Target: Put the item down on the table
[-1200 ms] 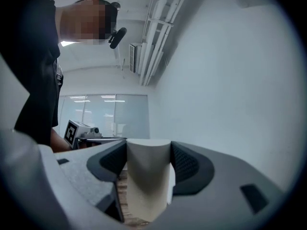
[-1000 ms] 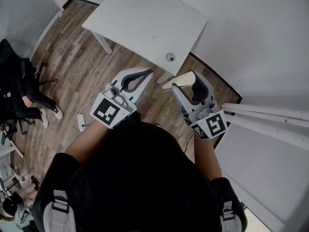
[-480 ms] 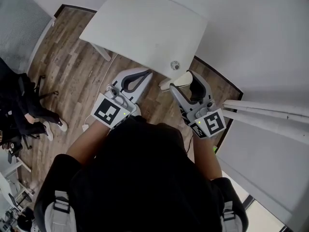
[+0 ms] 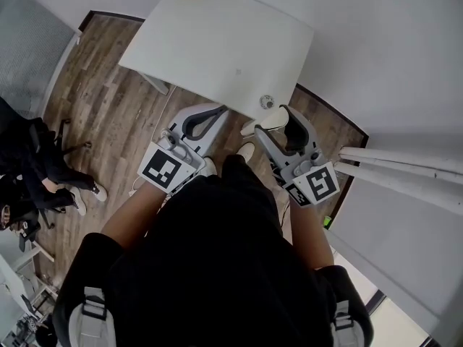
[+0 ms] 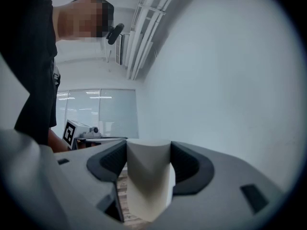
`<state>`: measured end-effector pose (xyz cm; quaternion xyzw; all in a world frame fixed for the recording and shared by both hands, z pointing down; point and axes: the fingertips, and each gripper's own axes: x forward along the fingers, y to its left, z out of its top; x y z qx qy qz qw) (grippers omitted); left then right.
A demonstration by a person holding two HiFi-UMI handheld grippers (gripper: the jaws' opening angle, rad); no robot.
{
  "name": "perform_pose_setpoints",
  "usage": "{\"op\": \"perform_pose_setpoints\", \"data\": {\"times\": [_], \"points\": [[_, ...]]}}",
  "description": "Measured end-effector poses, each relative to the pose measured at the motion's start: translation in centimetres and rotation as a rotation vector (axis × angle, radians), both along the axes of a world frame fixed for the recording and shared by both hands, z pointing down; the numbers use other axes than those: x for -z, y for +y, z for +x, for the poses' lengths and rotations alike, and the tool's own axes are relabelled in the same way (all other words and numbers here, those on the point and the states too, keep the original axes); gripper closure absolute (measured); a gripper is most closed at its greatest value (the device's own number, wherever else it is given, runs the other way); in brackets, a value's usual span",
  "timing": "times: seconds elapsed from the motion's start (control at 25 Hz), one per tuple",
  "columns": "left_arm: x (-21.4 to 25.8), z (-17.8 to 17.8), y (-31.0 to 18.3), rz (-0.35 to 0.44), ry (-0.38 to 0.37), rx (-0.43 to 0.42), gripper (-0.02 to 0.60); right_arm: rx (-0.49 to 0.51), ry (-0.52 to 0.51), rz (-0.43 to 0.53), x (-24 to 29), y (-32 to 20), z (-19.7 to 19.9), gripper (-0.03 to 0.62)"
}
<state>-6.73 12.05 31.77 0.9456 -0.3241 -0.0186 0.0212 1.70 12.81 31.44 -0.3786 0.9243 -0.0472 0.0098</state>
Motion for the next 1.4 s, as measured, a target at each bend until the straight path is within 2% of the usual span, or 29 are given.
{"op": "perform_pose_setpoints", "data": {"times": [0.48, 1.12, 1.4], "points": [[0.9, 3.1, -5.4, 0.012, -0.019, 0.024, 0.588, 0.033, -0.004, 0.017, 0.7, -6.2, 3.0, 0.310], [1.7, 11.9, -12.3, 0.027, -0.049, 0.064, 0.588, 0.091, -0.041, 0.011, 0.4, -13.9, 10.7, 0.310], [1.1, 13.3, -14.3, 0.012, -0.058, 0.101, 0.588, 0.111, -0.055, -0.011, -0.5, -16.4, 12.7, 0.310]]}}
